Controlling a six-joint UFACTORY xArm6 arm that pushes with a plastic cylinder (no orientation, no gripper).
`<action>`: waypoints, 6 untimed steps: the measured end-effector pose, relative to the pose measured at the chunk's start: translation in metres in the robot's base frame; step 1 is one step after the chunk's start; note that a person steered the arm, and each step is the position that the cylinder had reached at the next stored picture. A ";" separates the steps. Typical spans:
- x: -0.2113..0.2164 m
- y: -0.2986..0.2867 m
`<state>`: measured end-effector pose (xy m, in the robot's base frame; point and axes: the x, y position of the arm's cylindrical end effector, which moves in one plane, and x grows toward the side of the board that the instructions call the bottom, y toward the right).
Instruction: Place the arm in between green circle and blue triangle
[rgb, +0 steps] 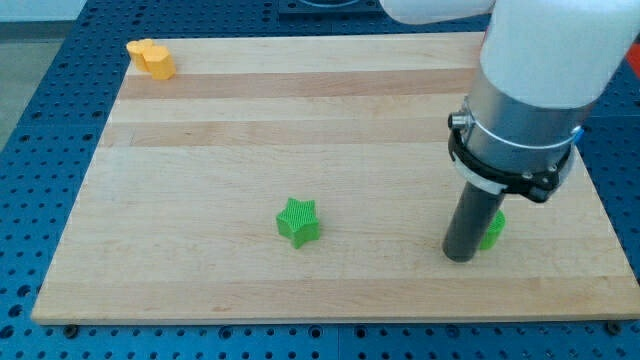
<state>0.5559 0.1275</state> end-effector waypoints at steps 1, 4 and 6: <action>-0.023 0.000; -0.096 -0.012; -0.089 0.048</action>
